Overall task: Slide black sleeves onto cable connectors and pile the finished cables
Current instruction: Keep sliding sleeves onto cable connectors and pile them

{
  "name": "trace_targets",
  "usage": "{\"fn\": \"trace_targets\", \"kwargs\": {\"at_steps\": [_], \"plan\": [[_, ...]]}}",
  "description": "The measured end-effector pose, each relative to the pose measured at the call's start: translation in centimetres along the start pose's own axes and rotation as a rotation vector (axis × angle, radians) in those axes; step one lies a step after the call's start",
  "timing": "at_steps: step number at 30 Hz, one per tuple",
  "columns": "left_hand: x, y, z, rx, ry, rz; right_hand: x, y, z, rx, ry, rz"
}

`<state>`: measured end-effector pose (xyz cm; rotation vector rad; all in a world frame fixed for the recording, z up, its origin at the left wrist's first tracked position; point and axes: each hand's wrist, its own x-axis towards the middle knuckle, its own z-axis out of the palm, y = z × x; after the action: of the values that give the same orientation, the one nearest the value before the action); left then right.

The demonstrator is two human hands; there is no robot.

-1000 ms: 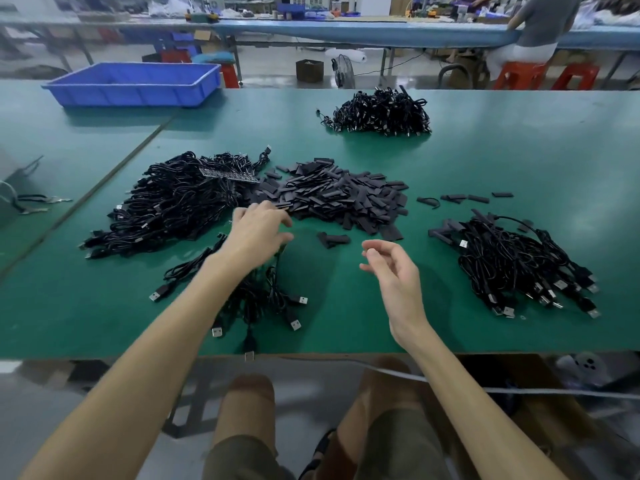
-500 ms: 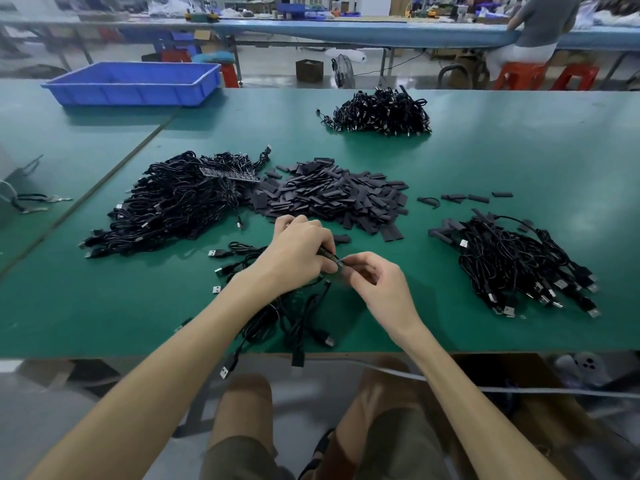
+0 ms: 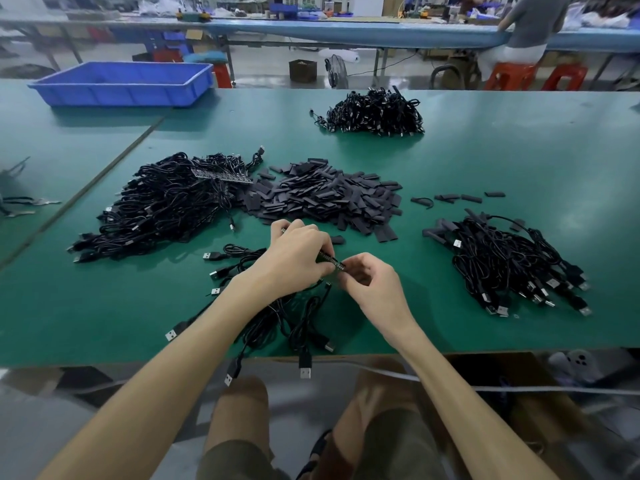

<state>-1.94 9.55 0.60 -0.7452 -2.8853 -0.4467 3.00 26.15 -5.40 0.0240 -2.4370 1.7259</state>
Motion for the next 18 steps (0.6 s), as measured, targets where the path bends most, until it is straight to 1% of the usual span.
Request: {"fn": "trace_targets", "kwargs": {"at_steps": [8, 13, 18], "plan": [[-0.4, 0.3, 0.2, 0.000, 0.039, -0.016, 0.3, 0.2, 0.3, 0.004, 0.038, 0.026], [-0.7, 0.6, 0.2, 0.001, 0.054, -0.058, 0.3, 0.1, 0.3, -0.015, 0.050, 0.018], [-1.0, 1.4, 0.6, 0.067, 0.107, -0.073, 0.3, 0.2, 0.3, -0.064, 0.062, 0.017]]}}
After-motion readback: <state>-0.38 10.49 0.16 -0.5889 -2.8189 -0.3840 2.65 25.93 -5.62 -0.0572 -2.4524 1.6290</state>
